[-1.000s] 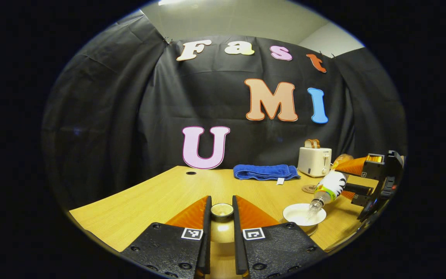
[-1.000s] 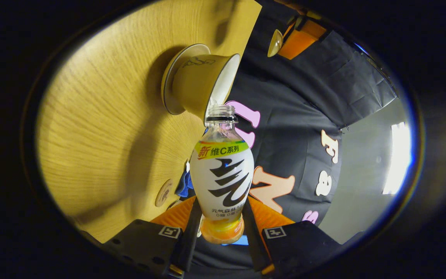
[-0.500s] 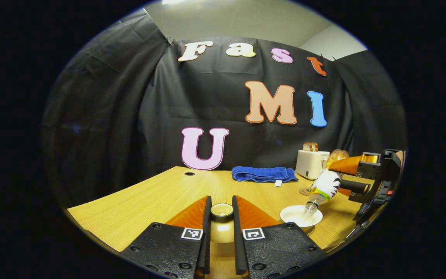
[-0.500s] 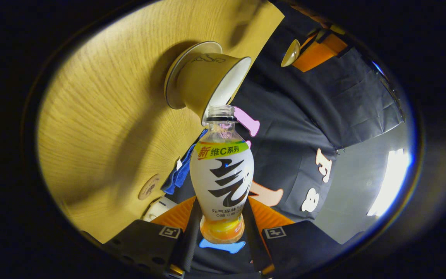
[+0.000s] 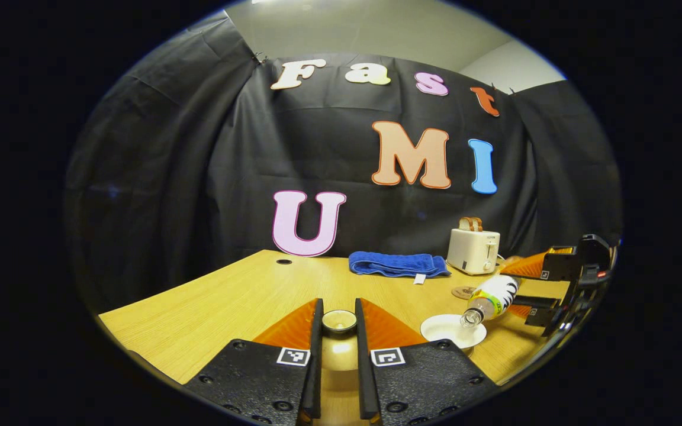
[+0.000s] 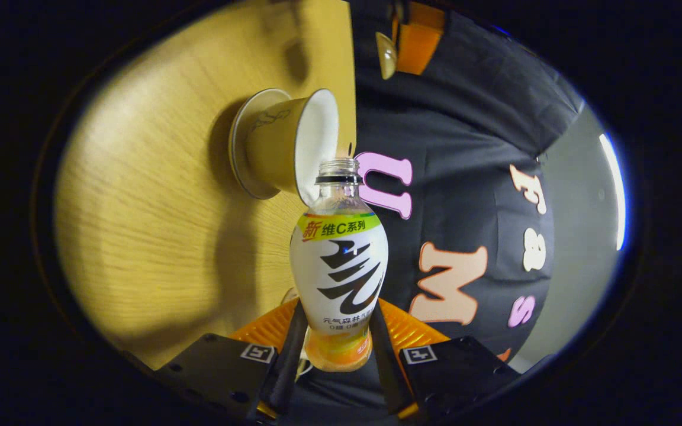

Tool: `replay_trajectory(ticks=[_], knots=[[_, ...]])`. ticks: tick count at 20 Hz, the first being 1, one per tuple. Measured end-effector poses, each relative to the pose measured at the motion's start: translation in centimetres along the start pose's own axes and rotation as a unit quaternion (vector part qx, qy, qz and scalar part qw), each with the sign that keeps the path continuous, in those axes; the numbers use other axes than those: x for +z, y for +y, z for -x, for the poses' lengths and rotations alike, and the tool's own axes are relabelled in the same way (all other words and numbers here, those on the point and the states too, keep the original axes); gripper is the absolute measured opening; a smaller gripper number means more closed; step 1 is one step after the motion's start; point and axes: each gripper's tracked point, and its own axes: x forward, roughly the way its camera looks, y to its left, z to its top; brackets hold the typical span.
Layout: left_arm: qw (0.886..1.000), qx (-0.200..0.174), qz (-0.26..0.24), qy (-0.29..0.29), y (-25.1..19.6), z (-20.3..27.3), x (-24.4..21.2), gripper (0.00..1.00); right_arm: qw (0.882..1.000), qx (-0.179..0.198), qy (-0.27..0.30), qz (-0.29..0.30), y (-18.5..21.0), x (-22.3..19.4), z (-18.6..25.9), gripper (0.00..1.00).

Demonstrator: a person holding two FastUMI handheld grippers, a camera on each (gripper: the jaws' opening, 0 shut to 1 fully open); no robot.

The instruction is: Open the teacup lid with one hand, grasp the water bottle and pour water into the teacup with the other hand; after pouring, place the water bottle on the coaster and then close the teacup lid.

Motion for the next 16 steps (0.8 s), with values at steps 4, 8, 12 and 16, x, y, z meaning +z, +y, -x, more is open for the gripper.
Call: replay_trajectory(ticks=[4, 8, 12, 16], knots=[[1.0, -0.007, -0.003, 0.0, -1.4, -0.5, 0.7, 0.22, 0.985, 0.02, 0.012, -0.172, 0.7, -0.7, 1.6, 0.65], [1.0, -0.029, 0.001, 0.003, -3.7, -0.7, 0.8, 0.23, 0.937, 0.05, 0.021, -0.345, 0.2, -1.9, 0.3, 0.61], [0.999, -0.041, -0.003, 0.006, -5.0, -0.9, 0.8, 0.23, 0.88, 0.049, 0.026, -0.472, -1.0, -2.9, -1.4, 0.61], [0.999, -0.048, -0.005, 0.01, -5.7, -1.0, 0.6, 0.23, 0.813, 0.05, 0.036, -0.579, -1.8, -4.5, -4.0, 0.64]])
